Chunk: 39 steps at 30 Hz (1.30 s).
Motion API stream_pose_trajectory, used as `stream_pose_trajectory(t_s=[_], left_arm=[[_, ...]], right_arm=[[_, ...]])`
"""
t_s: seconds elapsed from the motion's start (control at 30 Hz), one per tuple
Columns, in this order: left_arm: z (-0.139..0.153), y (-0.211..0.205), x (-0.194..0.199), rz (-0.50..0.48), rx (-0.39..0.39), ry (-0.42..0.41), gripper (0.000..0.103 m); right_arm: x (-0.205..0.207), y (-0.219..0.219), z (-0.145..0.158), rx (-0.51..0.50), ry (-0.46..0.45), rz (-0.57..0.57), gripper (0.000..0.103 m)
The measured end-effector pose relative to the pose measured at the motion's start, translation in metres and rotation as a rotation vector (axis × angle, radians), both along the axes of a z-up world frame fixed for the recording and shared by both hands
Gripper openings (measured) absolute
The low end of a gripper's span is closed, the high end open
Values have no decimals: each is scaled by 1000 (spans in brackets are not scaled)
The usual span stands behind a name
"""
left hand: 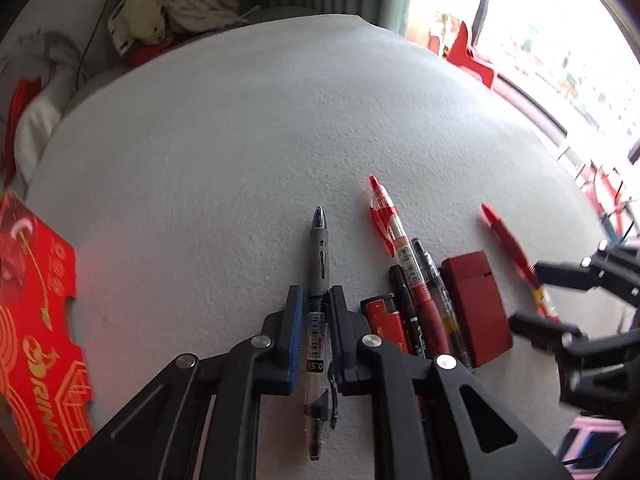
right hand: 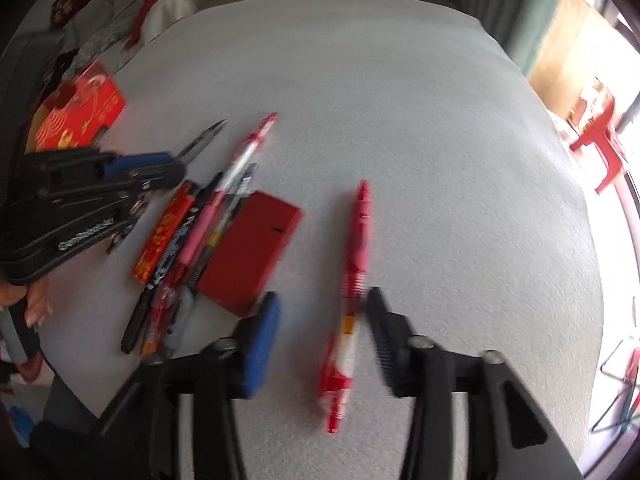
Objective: Organize rigid objects
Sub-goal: 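Lift both pens and carry them toward the cardboard box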
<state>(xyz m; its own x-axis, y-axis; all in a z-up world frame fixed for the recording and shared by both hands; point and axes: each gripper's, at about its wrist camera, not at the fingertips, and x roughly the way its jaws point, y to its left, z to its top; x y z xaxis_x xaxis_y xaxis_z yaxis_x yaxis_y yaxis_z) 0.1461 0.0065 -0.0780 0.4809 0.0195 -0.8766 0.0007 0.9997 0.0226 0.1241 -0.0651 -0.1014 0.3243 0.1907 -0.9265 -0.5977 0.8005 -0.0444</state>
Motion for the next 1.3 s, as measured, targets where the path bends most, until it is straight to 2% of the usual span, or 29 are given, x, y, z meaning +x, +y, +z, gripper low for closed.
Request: stream_pose_trajectory(t_s=[0.07,0.13,0.2,0.23,0.27,0.3,0.33,0.37,0.4,0.43,0.47,0.5,0.57,0.6,0.73,0.77,0.8,0.83,0.87,0.9,0.93,1.0,1.07,1.1,1.13,1.2,1.23,1.27,1.3], left_arm=[[0,-2,0,13,42,-9,30],[0,5,1,59,46,-8,57],[-2,17,2,97,26,5,69],[-4,20,3,103,5,14,69],[-5,22,5,96,-2,27,69],[-4,16,8,84,11,36,66],[-3,13,10,62,11,45,46],[-2,9,13,27,-8,58,36],[-1,3,12,0,8,67,19],[0,-4,13,-27,22,75,11],[0,-10,12,-35,42,79,11],[0,-9,11,-26,27,78,11],[-1,1,4,28,-66,73,11],[0,6,0,48,-77,71,11],[-2,10,-18,50,39,58,13],[-1,7,-19,29,72,59,15],[-1,4,-19,19,113,59,24],[-1,0,-20,20,147,61,35],[-1,-1,-18,33,192,62,43],[-1,-1,-16,50,227,61,58],[-2,0,-15,65,256,59,67],[-2,8,-10,66,238,60,68],[-1,14,-8,43,194,69,58],[-2,19,-5,15,125,78,22],[0,22,-4,-8,48,90,11],[1,22,-6,7,60,72,11],[1,25,-11,22,7,64,11],[1,30,-18,52,-92,57,11],[2,34,-27,75,-155,47,11]], right_arm=[[-2,3,-1,-12,-11,-20,54],[-1,0,-2,-2,-7,-30,54],[-1,1,-2,-3,-14,-29,54],[-1,1,-3,-4,-14,-31,53],[-2,2,-3,-12,-14,-36,47],[-3,2,-2,-18,-19,-40,37],[-4,3,-1,-19,-17,-44,11],[-4,3,-1,-16,-11,-53,11],[-5,1,0,-13,-14,-65,11],[-7,-2,0,-9,-19,-81,11],[-10,-6,0,1,-22,-103,11],[-13,-10,3,25,-22,-117,11],[-23,-21,11,86,-26,-150,11],[-27,-27,15,108,-31,-163,11],[-41,-44,22,196,10,-199,11],[-44,-45,20,210,24,-203,11],[-45,-46,19,216,32,-205,11],[-48,-47,18,220,38,-208,11],[-48,-46,16,224,43,-212,11],[-49,-47,15,231,52,-217,11],[-50,-49,15,245,64,-225,11],[-52,-48,16,270,80,-237,11],[-52,-50,19,285,82,-251,11],[-53,-49,19,288,78,-256,11],[-55,-49,21,294,70,-261,11],[-58,-53,26,311,56,-274,11],[-60,-55,30,324,49,-281,11],[-62,-59,34,341,37,-292,11],[-64,-62,38,353,24,-299,11]])
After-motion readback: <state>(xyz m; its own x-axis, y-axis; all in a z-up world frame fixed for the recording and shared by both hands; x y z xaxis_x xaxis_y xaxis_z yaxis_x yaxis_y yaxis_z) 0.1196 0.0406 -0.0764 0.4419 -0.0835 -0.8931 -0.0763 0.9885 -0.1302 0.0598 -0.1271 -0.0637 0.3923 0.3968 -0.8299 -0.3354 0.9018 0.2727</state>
